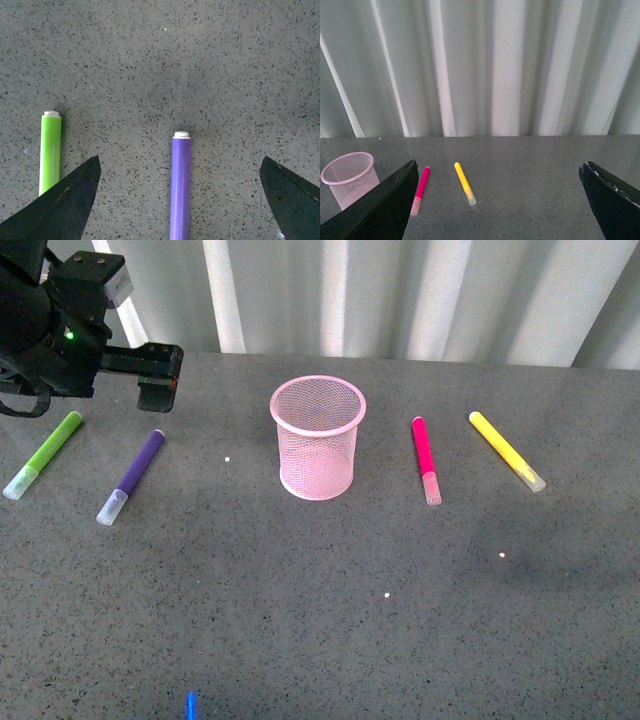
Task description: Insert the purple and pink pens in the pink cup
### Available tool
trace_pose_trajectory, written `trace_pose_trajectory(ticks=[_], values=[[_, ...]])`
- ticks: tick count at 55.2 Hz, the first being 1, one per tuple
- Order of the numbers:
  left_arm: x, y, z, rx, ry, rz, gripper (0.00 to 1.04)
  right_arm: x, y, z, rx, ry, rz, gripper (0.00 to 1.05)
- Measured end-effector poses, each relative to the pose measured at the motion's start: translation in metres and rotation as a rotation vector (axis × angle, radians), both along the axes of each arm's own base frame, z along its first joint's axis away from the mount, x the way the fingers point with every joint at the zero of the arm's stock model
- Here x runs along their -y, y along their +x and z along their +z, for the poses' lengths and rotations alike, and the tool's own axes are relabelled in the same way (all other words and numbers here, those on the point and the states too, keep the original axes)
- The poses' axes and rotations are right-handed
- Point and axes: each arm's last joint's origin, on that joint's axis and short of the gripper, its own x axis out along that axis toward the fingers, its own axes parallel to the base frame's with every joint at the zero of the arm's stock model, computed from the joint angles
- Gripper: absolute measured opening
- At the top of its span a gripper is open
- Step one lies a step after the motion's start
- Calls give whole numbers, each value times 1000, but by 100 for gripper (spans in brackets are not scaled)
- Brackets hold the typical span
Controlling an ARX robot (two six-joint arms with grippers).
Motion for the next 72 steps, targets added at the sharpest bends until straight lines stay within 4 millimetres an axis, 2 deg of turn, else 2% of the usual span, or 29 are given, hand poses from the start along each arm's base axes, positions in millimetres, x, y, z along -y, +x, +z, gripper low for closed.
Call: trace_pose_trajectory(ticks=[50,66,72], values=[[15,-2,-53,-94,13,-45,98,0,0,0,0,0,0,98],[19,1,-58,-100,8,-55,98,0,0,0,0,0,0,98],[22,3,-60,-100,1,-64,84,0,0,0,0,0,0,98]])
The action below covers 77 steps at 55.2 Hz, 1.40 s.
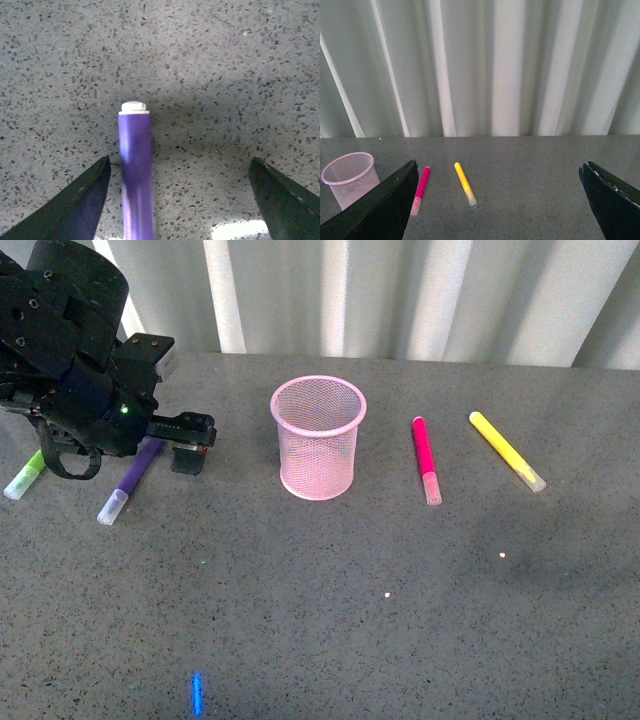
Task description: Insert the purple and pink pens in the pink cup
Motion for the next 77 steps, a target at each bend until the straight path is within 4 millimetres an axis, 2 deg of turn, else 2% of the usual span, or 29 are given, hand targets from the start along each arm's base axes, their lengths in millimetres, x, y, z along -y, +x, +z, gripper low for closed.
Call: trace_pose_trajectory(ticks=[3,26,37,45,54,63,68,71,74,77], values=[[2,1,0,4,-2,-5,74,0,0,0,0,0,0,98],[11,2,-3,19,-11,-22,16,0,0,0,0,0,0,98],[8,4,-2,38,-8,-4,13,0,0,0,0,0,0,98],[-12,5,2,139,20,114,13,0,0,0,0,0,0,98],[-33,10,35,344,1,215,13,0,0,0,0,0,0,98],[-41,13,99,628,-92,335,13,0,0,0,0,0,0,98],[-30,6,140,813,-212,371,13,0,0,0,0,0,0,98],[-14,-2,164,910,-314,355,13,0,0,0,0,0,0,98],[-2,-8,173,949,-369,334,13,0,0,0,0,0,0,98],[18,-15,182,985,-439,291,13,0,0,0,0,0,0,98]])
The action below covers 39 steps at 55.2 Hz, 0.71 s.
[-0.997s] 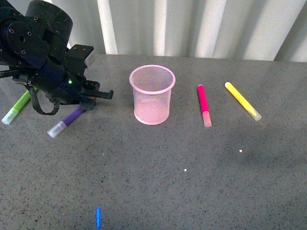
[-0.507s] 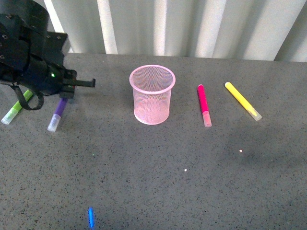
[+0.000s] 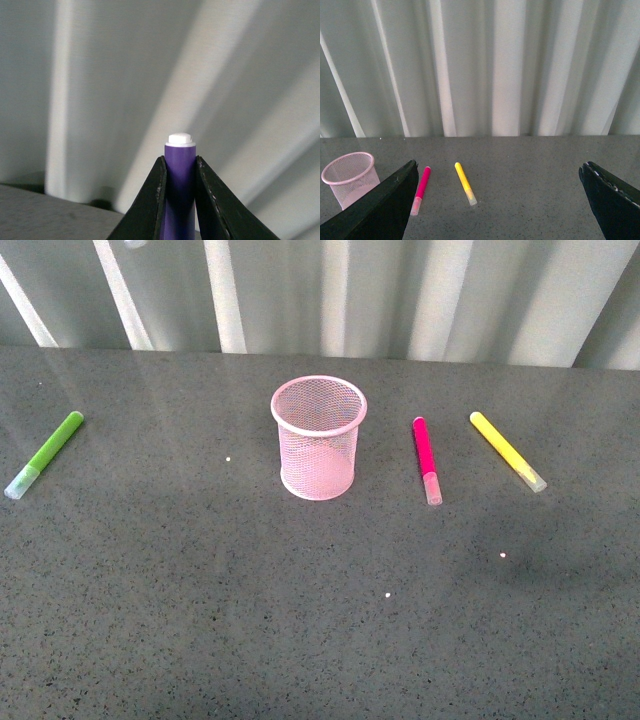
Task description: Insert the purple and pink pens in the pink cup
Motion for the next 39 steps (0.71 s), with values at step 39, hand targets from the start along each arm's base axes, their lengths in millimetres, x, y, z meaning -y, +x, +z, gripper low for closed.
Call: trace_pose_trajectory(ticks=[39], values=[[93,-12,-93,-28,-113,-174,13,0,0,0,0,0,0,98]])
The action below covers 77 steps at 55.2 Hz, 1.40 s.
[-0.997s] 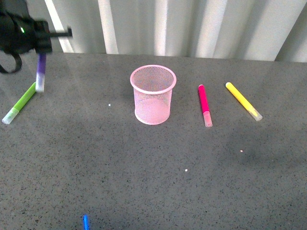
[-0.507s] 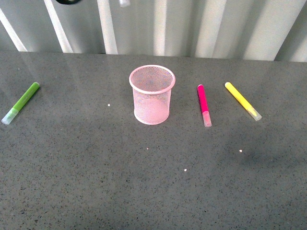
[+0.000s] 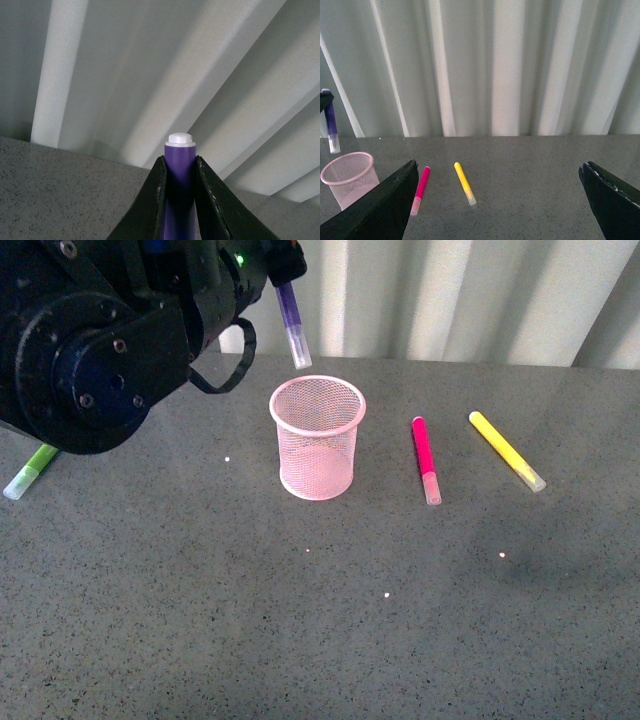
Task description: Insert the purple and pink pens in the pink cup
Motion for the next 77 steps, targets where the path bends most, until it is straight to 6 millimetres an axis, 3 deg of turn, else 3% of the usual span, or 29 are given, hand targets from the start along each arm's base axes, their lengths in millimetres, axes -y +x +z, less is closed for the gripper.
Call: trace_pose_trajectory(ticks=[18,31,44,47,57,64,70,77], values=[[6,-1,-27,-42,-7,-1,13,0,0,0,0,0,0,98],[12,-3,-32,-48,-22,-11,13,0,0,0,0,0,0,98],[14,-5,-34,-54,-23,-18,58,0,0,0,0,0,0,98],[15,-5,-34,-55,-22,-19,72,0,0,0,0,0,0,98],[13,-10,-36,-79,-9,-44,100,0,0,0,0,0,0,98],[7,-17,-25,-95,1,-114,98,0,0,0,0,0,0,98],[-5,-29,1,-80,2,-221,98,0,0,0,0,0,0,98],[-38,-55,34,-45,-1,-328,98,0,0,0,0,0,0,98]])
